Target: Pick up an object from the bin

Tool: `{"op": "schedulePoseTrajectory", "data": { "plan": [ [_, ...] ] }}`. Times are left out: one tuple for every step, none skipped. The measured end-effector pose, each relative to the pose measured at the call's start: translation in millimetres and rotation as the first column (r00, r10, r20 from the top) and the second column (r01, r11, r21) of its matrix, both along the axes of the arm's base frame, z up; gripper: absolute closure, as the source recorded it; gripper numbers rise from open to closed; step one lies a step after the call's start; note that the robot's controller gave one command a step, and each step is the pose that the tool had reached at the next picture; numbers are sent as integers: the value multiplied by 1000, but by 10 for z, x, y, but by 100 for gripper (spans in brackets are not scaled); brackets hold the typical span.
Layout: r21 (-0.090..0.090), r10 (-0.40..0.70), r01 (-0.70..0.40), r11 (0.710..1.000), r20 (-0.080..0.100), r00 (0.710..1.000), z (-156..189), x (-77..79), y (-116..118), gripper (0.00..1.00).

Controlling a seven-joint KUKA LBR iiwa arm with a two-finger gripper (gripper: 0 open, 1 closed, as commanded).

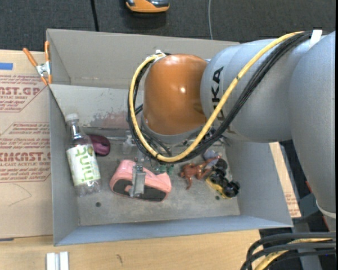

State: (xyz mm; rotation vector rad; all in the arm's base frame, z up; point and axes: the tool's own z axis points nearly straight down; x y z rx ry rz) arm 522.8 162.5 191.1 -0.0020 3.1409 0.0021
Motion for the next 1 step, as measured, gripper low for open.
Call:
{"op": "schedulePoseTrajectory", "data": {
  "plan": [
    [0, 65, -65, 998, 7, 998, -391, 73, -36, 0]
  ]
}}
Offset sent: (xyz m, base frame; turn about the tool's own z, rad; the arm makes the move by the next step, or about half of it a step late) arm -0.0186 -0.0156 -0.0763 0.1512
